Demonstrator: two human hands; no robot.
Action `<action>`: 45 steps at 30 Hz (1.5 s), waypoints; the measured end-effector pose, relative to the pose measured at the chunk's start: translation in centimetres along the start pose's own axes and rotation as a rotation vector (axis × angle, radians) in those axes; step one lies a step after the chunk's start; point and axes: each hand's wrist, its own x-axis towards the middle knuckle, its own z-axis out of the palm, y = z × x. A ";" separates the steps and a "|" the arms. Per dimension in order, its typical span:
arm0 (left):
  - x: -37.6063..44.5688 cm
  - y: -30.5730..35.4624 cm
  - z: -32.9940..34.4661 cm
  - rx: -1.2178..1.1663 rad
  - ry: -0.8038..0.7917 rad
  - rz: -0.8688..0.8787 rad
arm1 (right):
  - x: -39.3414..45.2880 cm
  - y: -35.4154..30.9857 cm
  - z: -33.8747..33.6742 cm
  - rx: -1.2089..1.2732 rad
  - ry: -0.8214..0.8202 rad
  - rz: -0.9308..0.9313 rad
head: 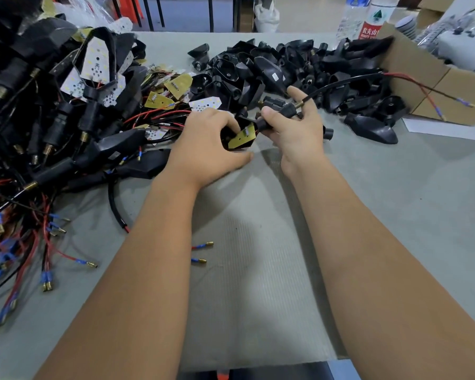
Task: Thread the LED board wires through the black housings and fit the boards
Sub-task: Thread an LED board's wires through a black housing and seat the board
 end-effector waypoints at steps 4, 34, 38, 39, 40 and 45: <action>0.3 -0.5 0.1 0.055 0.059 0.017 | 0.0 -0.1 0.1 -0.054 -0.044 0.022; 0.6 1.7 -0.6 -0.865 0.483 -0.359 | -0.8 -0.5 0.8 0.191 -0.156 0.063; 0.6 1.9 -0.8 -0.855 0.480 -0.339 | -1.0 -0.4 1.1 0.190 -0.145 0.028; 0.6 1.9 -0.7 -0.826 0.489 -0.317 | -1.0 -0.4 1.2 0.190 -0.144 0.023; 0.6 1.8 -0.7 -0.765 0.489 -0.288 | -1.1 -0.5 1.2 0.189 -0.144 0.019; 0.0 1.7 -0.4 -0.385 0.464 -0.199 | -1.2 -0.6 1.3 0.210 -0.144 0.036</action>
